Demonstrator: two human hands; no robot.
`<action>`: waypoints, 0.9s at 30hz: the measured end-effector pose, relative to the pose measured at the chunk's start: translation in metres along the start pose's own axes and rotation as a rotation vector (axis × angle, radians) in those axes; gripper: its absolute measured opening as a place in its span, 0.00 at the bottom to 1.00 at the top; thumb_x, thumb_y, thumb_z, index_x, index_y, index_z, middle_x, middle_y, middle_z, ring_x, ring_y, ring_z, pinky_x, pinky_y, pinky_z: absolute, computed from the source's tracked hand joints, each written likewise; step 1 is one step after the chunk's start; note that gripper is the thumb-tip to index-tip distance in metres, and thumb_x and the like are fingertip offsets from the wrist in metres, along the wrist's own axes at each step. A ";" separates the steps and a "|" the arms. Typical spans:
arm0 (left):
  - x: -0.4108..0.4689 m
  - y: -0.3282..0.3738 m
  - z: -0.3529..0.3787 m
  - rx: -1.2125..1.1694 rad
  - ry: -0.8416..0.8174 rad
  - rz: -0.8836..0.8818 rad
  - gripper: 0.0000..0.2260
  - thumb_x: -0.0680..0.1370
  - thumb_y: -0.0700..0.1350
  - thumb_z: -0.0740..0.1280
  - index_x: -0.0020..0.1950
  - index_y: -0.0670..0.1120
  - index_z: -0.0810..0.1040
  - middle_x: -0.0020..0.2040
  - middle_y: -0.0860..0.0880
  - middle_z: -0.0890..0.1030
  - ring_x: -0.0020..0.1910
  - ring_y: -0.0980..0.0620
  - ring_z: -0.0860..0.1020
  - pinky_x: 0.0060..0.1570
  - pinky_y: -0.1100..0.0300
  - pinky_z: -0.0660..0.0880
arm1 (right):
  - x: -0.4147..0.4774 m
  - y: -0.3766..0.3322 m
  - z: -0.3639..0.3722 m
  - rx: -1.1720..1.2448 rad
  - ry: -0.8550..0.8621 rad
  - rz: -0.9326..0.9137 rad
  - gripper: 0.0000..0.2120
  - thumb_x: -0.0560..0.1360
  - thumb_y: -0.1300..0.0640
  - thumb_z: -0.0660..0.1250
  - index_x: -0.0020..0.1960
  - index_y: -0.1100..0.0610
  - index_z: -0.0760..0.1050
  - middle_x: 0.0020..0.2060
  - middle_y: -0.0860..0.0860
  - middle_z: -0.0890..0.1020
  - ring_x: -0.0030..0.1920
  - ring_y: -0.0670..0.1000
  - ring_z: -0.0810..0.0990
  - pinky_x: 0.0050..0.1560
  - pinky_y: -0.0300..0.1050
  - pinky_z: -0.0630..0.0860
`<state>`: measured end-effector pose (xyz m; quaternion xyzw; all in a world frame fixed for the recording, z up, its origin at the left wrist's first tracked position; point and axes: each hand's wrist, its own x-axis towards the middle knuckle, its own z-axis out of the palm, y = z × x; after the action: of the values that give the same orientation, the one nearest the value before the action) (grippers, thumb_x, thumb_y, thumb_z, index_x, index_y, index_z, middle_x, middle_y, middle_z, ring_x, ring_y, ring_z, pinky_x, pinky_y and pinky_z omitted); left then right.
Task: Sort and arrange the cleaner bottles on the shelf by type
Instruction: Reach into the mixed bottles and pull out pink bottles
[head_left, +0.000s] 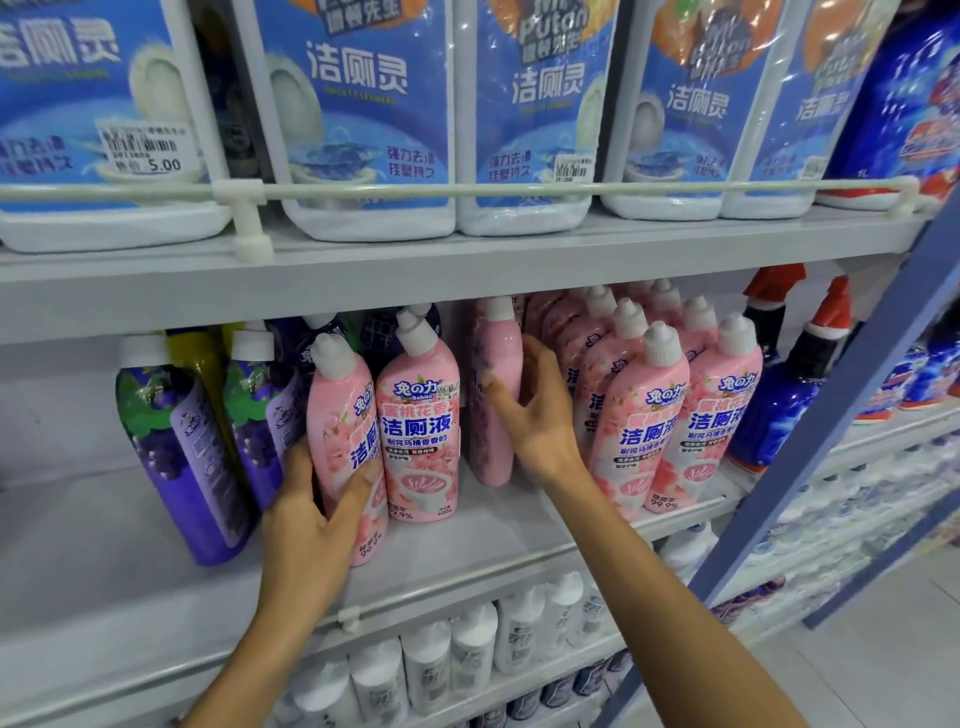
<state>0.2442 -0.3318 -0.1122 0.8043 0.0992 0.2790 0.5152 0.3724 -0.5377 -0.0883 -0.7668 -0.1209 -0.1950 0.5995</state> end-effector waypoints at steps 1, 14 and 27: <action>0.000 -0.001 0.000 0.002 0.001 -0.002 0.21 0.75 0.56 0.71 0.63 0.48 0.74 0.54 0.50 0.85 0.51 0.49 0.83 0.50 0.54 0.78 | 0.002 0.000 -0.003 0.031 -0.055 0.010 0.28 0.80 0.54 0.71 0.76 0.57 0.65 0.64 0.49 0.80 0.63 0.43 0.80 0.65 0.46 0.78; 0.001 -0.004 0.002 -0.024 -0.005 0.006 0.17 0.77 0.49 0.73 0.63 0.47 0.74 0.54 0.50 0.84 0.51 0.51 0.81 0.49 0.58 0.74 | 0.030 0.007 -0.007 0.019 -0.040 0.011 0.27 0.79 0.52 0.73 0.73 0.58 0.68 0.63 0.54 0.82 0.62 0.51 0.82 0.63 0.58 0.81; -0.002 0.000 0.002 -0.016 -0.015 0.030 0.17 0.78 0.47 0.72 0.65 0.46 0.73 0.53 0.52 0.81 0.49 0.52 0.78 0.50 0.60 0.70 | 0.019 0.023 0.017 -0.119 0.147 -0.019 0.30 0.77 0.46 0.74 0.72 0.58 0.70 0.63 0.53 0.80 0.63 0.51 0.79 0.64 0.54 0.78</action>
<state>0.2442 -0.3341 -0.1138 0.8037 0.0812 0.2815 0.5179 0.4019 -0.5277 -0.1030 -0.7835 -0.0721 -0.2634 0.5582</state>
